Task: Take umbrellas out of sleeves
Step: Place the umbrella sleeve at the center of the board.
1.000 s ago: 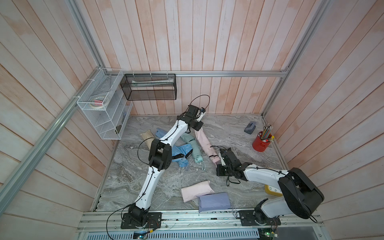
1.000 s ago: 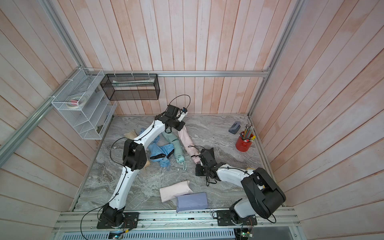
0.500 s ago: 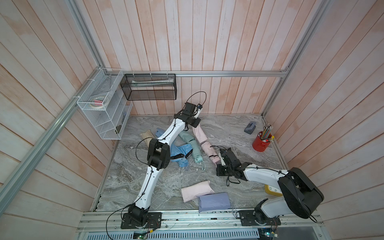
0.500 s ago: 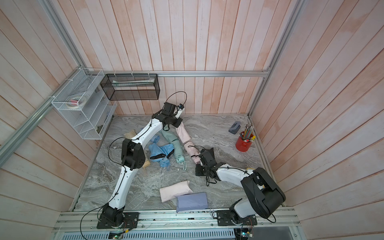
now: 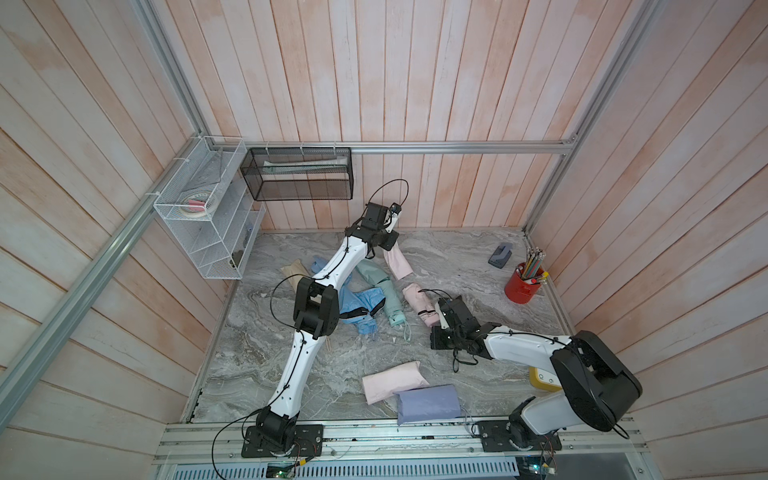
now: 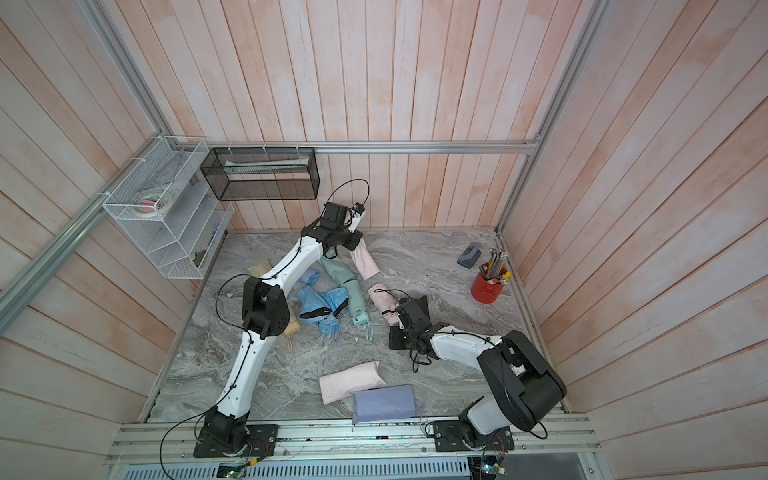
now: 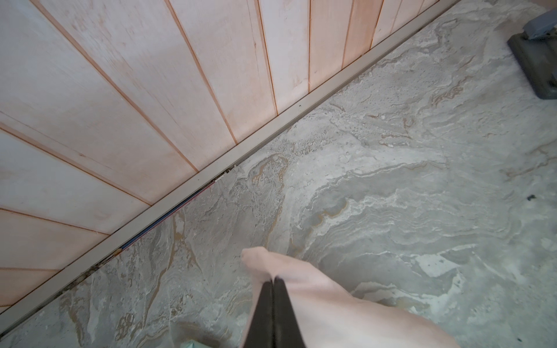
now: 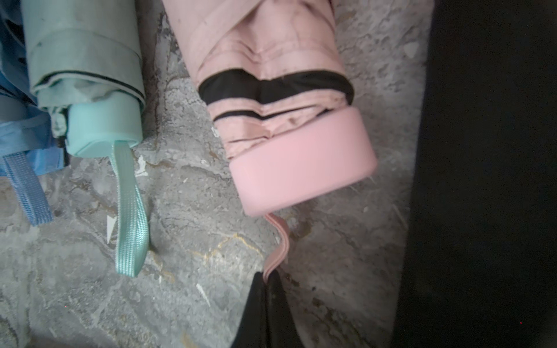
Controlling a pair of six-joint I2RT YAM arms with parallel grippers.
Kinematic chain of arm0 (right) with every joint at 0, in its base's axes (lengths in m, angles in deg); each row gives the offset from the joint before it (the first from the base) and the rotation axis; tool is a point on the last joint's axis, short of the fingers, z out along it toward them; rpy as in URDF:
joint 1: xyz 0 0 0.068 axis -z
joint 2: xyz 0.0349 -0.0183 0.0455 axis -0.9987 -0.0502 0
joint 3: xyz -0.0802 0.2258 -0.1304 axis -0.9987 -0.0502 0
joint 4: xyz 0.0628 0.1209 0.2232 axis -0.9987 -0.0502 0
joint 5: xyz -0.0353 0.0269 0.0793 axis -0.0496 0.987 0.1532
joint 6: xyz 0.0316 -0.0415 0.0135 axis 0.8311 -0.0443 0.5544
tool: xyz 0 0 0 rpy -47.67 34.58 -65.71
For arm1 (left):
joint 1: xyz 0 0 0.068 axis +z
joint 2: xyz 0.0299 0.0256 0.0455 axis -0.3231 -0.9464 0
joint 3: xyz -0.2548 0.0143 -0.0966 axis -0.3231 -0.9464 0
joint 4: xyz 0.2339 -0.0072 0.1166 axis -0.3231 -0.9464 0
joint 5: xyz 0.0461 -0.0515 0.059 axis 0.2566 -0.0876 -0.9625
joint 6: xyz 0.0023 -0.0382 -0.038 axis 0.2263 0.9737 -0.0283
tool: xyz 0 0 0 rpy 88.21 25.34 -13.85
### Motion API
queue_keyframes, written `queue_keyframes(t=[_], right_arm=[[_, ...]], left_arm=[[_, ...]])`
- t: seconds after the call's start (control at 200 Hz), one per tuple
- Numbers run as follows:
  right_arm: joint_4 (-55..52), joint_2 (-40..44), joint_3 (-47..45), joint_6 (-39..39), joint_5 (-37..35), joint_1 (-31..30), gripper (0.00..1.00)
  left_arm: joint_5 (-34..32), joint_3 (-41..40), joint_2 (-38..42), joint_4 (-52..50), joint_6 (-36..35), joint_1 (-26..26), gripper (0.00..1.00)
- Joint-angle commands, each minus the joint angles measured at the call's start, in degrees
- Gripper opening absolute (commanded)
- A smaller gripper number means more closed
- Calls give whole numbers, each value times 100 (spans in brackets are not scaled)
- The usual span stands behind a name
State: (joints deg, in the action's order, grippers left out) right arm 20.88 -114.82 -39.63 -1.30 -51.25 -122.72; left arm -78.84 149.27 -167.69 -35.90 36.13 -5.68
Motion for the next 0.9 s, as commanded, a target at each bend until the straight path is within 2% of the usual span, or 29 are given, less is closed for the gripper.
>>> queue_keyframes(t=[0.0,0.305,0.335,0.425,0.5,0.65,0.805,0.895], right_arm=[[-286,-179,51,-101,-31,-40,0],[-291,-241,107,-103,-50,-43,0],[-299,-229,116,-99,-52,-43,0],[-299,-189,121,-95,-53,-36,0],[-305,-147,120,-87,-55,-38,0],[-368,-27,117,-86,-76,-44,0],[-427,156,121,-86,-59,-40,0],[-464,268,127,-102,-23,-38,14]], left_arm=[[-136,177,-210,174,-40,12,0],[-394,108,-139,239,-157,13,0],[-394,83,-114,239,-164,10,7],[-312,-136,47,304,-165,14,39],[-244,-463,280,455,-108,14,50],[-107,-1282,962,902,126,15,53],[183,-2467,1889,1629,517,-43,55],[257,-3202,2405,2058,680,-141,58]])
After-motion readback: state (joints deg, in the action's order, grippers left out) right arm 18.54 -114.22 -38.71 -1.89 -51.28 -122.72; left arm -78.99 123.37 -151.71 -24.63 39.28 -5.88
